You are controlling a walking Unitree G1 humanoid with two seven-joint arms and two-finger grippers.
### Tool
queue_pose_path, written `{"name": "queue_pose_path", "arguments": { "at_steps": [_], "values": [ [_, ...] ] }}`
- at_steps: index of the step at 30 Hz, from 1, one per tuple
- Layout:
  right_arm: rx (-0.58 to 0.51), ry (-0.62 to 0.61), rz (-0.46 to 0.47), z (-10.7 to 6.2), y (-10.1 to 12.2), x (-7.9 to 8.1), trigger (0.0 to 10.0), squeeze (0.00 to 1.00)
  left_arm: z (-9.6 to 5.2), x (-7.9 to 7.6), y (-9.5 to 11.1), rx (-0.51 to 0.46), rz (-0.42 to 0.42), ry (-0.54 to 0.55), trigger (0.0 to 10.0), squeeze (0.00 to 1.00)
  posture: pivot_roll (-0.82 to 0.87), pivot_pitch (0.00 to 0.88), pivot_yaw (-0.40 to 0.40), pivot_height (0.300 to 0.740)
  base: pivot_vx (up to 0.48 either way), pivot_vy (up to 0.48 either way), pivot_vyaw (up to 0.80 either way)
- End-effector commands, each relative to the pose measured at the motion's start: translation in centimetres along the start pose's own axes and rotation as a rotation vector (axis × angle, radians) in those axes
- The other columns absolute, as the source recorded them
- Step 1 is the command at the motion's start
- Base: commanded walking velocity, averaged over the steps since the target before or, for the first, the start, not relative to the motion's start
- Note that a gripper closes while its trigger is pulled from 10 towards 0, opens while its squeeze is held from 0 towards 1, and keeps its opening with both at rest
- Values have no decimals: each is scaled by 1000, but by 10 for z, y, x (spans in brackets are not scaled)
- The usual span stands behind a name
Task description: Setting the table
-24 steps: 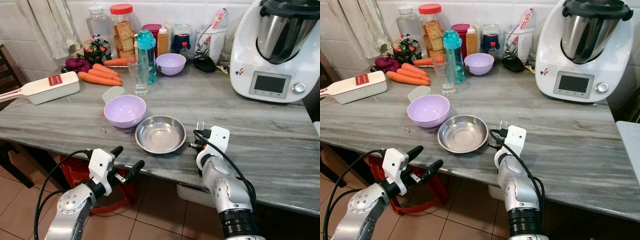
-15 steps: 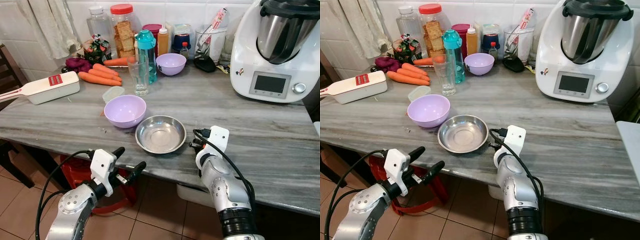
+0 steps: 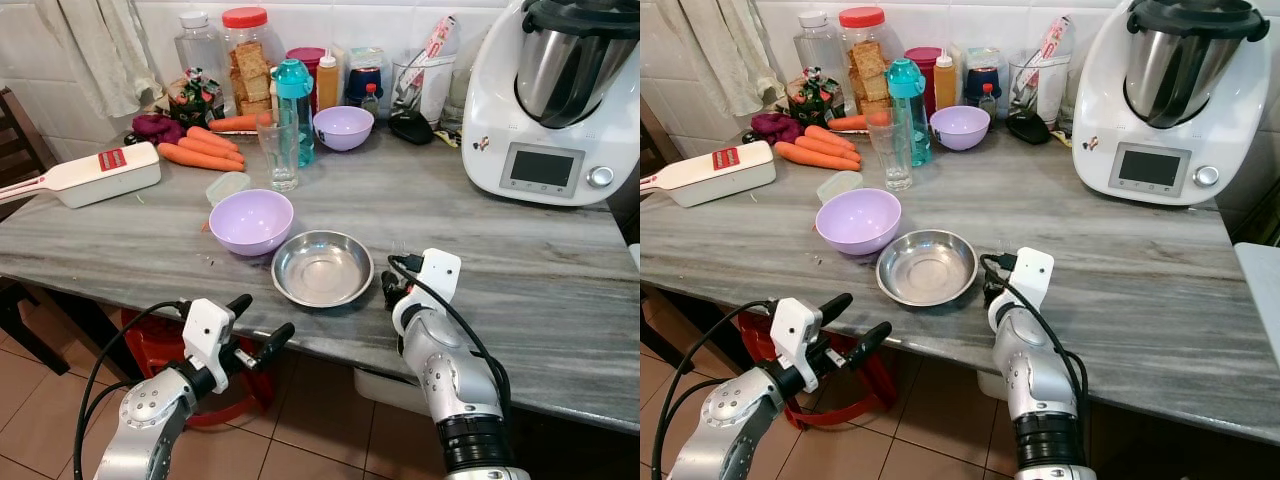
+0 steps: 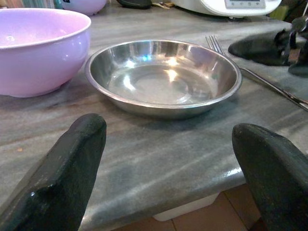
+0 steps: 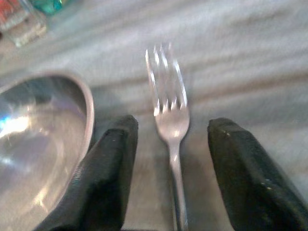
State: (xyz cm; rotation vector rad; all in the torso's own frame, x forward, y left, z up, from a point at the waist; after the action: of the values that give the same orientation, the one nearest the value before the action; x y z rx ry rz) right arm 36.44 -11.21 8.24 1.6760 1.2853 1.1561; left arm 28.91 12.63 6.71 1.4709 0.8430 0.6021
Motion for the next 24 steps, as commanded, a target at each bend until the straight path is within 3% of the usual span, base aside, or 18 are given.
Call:
{"name": "queue_pose_path", "arguments": {
  "at_steps": [1,9,13,24],
  "values": [
    [-35,-1,-17,-6,7,-6,10000,1000,0,1,6,-13,10,3,10000,0,-105,5,42,740,0,0,0],
    [-64,-49,-63,-20,12,-32,10000,1000,0,1,6,-15,7,2,10000,0,-105,5,42,740,0,0,0],
    [-33,-71,-109,-36,5,-48,10000,1000,2,1,7,-21,8,2,10000,0,-105,5,42,740,0,0,0],
    [28,-72,-164,-60,-11,-66,10000,1000,5,-1,7,-22,4,-9,10000,0,-128,0,46,740,0,0,0]
  ]
}}
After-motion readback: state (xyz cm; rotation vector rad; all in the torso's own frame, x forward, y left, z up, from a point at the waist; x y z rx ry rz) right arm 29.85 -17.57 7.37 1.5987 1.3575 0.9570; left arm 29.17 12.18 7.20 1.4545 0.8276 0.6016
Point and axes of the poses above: a point about 5 cm out from each wrist's last joint towards the gripper, its own z axis pointing out of the wrist towards the gripper, its own y axis along the axis of the wrist's last joint, x = y × z, the point moved 5 cm from there along z, pointing out of the wrist towards the gripper, and after that the axes turned 4 degrees about -z, right-handed, at the moved point
